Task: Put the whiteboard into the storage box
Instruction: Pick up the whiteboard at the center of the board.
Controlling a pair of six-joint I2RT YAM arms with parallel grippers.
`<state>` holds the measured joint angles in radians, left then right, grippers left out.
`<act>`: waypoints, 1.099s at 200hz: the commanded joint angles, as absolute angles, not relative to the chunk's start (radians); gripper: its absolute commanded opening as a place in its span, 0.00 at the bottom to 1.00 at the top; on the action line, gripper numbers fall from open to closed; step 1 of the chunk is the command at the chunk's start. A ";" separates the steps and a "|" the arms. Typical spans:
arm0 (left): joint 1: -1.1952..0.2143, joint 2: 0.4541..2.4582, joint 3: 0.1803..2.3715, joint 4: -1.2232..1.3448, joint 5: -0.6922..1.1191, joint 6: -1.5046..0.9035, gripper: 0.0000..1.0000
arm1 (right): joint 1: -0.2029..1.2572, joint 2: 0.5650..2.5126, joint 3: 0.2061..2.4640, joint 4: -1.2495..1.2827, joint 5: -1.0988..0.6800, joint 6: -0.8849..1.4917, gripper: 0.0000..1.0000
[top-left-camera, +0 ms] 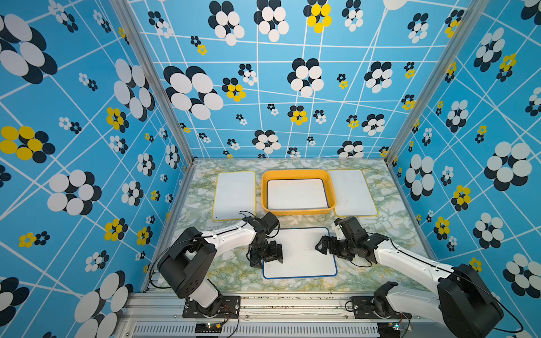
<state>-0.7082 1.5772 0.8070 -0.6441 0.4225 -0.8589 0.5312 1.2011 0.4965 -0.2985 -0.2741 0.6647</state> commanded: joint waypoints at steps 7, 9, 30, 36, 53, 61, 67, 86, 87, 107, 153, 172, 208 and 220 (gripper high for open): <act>-0.719 1.690 0.640 -0.313 0.498 -0.855 0.89 | 0.539 1.277 0.401 -0.384 -0.318 0.650 0.99; -0.717 1.688 0.635 -0.302 0.500 -0.856 0.89 | 0.539 1.279 0.399 -0.384 -0.320 0.649 0.99; -0.704 1.677 0.595 -0.233 0.531 -0.862 0.89 | 0.540 1.308 0.387 -0.362 -0.342 0.650 0.99; -0.701 1.675 0.586 -0.213 0.539 -0.862 0.89 | 0.540 1.318 0.382 -0.350 -0.350 0.654 0.99; -0.697 1.665 0.564 -0.156 0.561 -0.863 0.89 | 0.540 1.339 0.363 -0.304 -0.381 0.679 0.98; -0.696 1.662 0.555 -0.137 0.564 -0.865 0.89 | 0.539 1.346 0.354 -0.282 -0.399 0.692 0.97; -0.694 1.658 0.551 -0.127 0.564 -0.867 0.89 | 0.541 1.347 0.349 -0.267 -0.411 0.701 0.97; -0.670 1.648 0.539 -0.144 0.527 -0.879 0.89 | 0.545 1.332 0.343 -0.269 -0.410 0.713 0.97; -0.668 1.648 0.538 -0.147 0.525 -0.879 0.89 | 0.545 1.330 0.342 -0.272 -0.409 0.713 0.97; -0.637 1.636 0.542 -0.219 0.451 -0.872 0.89 | 0.544 1.292 0.349 -0.327 -0.376 0.702 0.97; -0.576 1.577 0.614 -0.383 0.313 -0.829 0.90 | 0.545 1.243 0.358 -0.392 -0.347 0.690 0.97; -0.559 1.566 0.658 -0.439 0.284 -0.801 0.90 | 0.545 1.243 0.357 -0.391 -0.354 0.697 0.97; -0.551 1.595 0.720 -0.497 0.255 -0.746 0.90 | 0.545 1.219 0.352 -0.397 -0.347 0.708 0.97; -0.549 1.618 0.730 -0.487 0.258 -0.738 0.90 | 0.544 1.211 0.349 -0.395 -0.347 0.716 0.97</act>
<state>-0.5617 1.5269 0.7532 -0.5564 0.5331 -0.8436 0.5205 1.1786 0.4316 -0.1375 -0.2550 0.6506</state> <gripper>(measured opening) 0.901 0.971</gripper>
